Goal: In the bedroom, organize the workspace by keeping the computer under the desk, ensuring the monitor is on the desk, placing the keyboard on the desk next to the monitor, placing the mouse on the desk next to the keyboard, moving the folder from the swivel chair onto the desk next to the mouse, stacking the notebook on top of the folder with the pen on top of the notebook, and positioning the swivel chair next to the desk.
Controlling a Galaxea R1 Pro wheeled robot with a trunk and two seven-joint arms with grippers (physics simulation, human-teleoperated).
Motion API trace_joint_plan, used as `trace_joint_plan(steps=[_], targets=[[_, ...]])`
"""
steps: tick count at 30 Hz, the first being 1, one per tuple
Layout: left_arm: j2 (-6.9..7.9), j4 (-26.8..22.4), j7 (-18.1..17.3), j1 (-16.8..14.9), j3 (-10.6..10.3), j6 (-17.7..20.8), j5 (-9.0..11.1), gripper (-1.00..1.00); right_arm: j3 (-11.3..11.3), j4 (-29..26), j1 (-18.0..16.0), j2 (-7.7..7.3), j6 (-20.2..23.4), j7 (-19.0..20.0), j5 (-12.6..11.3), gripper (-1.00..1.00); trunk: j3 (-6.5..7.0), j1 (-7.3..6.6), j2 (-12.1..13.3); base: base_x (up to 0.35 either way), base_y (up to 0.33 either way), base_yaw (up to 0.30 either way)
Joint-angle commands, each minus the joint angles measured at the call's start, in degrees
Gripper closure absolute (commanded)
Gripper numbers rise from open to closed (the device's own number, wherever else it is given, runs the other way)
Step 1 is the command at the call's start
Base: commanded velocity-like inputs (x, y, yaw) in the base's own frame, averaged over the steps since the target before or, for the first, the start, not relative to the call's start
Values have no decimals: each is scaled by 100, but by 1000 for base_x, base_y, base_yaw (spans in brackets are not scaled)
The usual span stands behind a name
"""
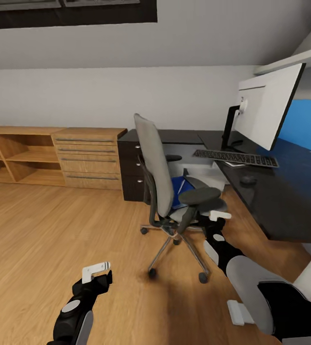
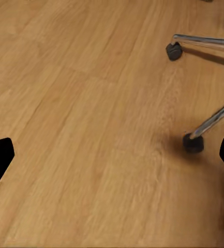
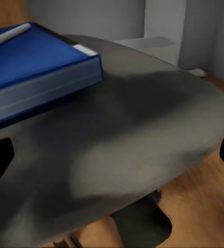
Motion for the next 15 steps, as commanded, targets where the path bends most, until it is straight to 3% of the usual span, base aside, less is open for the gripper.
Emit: trace_joint_plan(steps=[1,15], targets=[[1,-4,51,-4,-11,17,55,-100,29,6,-4,3,-26,9,-37,-100,1,-1,-2,0,232,194],[1,-4,51,-4,-13,24,55,-100,37,15,-4,21,-25,9,-36,-100,91,-1,-2,0,33,194]])
